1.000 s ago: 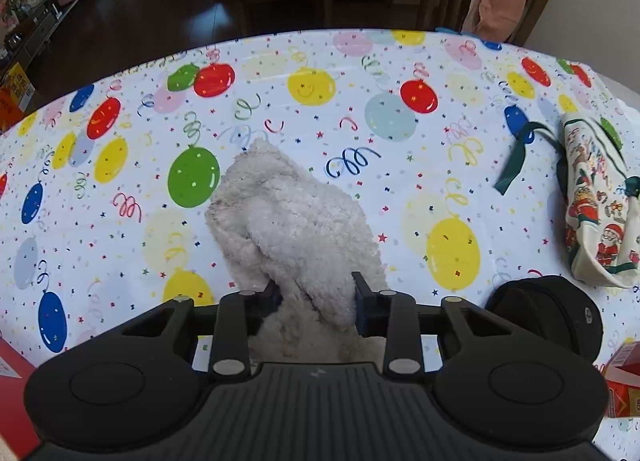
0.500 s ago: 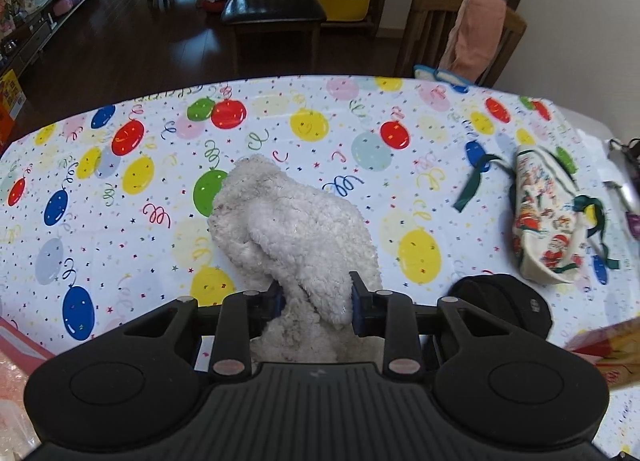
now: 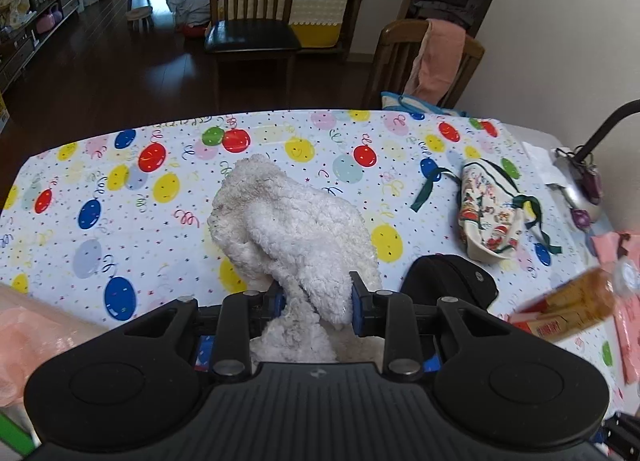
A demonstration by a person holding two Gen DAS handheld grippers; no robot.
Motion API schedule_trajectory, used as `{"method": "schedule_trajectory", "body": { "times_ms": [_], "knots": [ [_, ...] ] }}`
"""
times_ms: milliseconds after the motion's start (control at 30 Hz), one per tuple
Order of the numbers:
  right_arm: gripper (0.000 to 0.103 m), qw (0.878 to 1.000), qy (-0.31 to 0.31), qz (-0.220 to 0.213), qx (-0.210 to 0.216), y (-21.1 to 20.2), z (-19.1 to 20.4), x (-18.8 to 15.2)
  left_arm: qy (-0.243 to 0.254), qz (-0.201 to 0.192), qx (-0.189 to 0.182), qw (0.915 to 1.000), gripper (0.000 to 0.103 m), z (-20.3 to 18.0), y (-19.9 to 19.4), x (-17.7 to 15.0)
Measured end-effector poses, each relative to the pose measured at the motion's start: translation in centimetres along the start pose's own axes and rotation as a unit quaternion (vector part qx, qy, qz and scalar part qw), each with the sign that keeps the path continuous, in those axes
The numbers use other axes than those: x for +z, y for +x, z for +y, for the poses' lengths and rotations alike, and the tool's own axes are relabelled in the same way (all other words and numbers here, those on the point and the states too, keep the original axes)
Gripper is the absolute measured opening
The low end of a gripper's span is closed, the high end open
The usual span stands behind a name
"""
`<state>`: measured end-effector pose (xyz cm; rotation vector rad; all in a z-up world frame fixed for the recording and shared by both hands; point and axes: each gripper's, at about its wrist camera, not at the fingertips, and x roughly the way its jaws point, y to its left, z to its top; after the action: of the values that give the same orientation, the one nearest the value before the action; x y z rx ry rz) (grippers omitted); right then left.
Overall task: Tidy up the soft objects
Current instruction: 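Carry the towel with the left gripper into the box while the right carries the foil packet there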
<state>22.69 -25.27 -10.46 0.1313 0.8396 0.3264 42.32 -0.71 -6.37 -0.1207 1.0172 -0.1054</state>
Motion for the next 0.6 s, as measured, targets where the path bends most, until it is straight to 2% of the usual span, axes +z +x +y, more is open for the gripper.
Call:
{"method": "schedule_trajectory", "body": {
  "times_ms": [333,600],
  "knots": [
    [0.026,0.999,-0.034,-0.011,0.033,-2.2,5.0,1.6,-0.005,-0.020,-0.024,0.9995,0.030,4.4,-6.3,-1.8],
    [0.026,0.997,-0.060,-0.016,0.050,-1.9,9.8,2.6,-0.001,-0.025,-0.031,0.9992,0.030,8.6,-10.2,-2.8]
  ]
}}
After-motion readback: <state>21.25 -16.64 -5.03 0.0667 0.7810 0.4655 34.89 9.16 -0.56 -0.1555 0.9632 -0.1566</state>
